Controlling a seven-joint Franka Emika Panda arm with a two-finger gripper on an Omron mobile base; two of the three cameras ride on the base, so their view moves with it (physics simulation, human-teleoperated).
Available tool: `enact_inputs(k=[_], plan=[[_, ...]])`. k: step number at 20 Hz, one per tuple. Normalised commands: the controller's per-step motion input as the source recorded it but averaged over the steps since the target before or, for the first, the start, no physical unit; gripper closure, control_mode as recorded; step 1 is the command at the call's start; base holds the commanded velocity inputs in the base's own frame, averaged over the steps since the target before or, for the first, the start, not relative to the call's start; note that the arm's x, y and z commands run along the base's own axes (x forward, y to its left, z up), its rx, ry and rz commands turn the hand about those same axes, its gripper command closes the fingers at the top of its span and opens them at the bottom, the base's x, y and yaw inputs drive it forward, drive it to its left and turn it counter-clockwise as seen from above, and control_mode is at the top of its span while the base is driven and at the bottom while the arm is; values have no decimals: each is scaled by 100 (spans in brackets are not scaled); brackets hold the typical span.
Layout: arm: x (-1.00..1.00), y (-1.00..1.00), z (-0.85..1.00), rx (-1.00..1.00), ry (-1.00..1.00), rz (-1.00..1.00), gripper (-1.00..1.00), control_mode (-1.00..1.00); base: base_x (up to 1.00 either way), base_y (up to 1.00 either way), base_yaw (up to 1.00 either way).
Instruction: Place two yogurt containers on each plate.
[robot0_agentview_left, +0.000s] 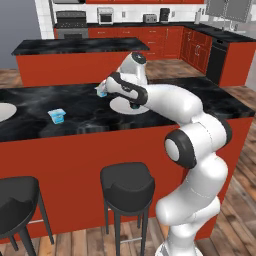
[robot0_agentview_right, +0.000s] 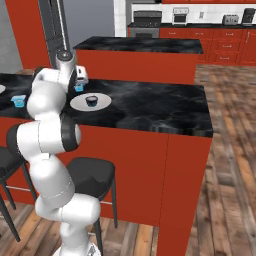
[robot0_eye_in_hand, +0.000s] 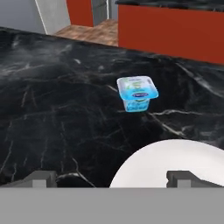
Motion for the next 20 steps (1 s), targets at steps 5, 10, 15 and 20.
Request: enact_inputs(k=[5,10,15,20], plan=[[34,4,2,0,7,0,-100,-100,0,0,0],[33,9,34,-1,28,-5,-100,-100,0,0,0],[29,5,20,-2,25,-3,-100,-100,0,0,0],[17,9,-5,-1,13,0,-100,-100,0,0,0]])
